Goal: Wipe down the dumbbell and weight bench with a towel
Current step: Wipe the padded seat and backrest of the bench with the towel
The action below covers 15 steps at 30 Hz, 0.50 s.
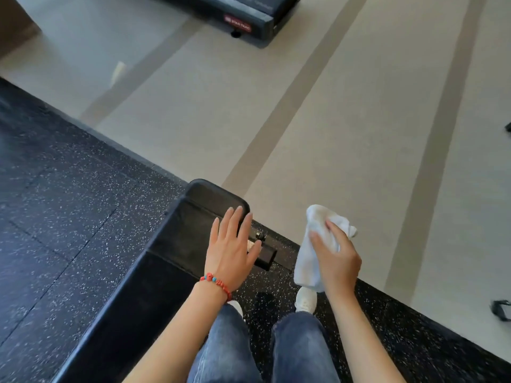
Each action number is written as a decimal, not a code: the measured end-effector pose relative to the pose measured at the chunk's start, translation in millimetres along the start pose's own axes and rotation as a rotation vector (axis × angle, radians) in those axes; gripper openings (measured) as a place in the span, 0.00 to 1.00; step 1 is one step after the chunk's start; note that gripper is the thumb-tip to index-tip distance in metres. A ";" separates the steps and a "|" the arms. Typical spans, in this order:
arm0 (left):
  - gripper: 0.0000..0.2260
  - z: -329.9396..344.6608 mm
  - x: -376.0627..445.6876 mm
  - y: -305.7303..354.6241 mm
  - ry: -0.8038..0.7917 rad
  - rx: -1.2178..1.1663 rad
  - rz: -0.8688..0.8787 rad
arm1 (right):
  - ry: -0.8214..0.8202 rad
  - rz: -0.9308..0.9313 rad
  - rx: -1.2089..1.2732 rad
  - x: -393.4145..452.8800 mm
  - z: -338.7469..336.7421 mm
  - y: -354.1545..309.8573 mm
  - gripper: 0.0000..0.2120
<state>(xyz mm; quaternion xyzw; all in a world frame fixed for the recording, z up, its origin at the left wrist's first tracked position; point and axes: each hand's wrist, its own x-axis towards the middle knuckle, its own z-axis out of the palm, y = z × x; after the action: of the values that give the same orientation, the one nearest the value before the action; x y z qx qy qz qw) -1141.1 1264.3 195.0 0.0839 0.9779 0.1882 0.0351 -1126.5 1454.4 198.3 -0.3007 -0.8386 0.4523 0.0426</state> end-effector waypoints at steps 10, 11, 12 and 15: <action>0.26 21.2 44.9 93.9 -0.093 0.089 0.092 | 0.078 0.060 0.088 63.8 -91.8 30.3 0.16; 0.26 23.2 52.0 106.9 -0.091 0.089 0.093 | 0.078 0.056 0.095 74.5 -101.7 33.7 0.16; 0.26 25.1 59.1 119.7 -0.086 0.085 0.090 | 0.077 0.051 0.099 85.4 -111.6 36.3 0.16; 0.26 34.9 79.7 155.5 -0.097 0.095 0.058 | 0.068 0.024 0.090 120.1 -139.9 41.7 0.15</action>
<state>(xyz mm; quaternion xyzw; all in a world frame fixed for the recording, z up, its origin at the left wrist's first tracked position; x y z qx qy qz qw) -1192.5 1433.3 217.9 0.1230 0.9801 0.1380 0.0729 -1157.0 1639.2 223.7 -0.3236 -0.8118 0.4796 0.0792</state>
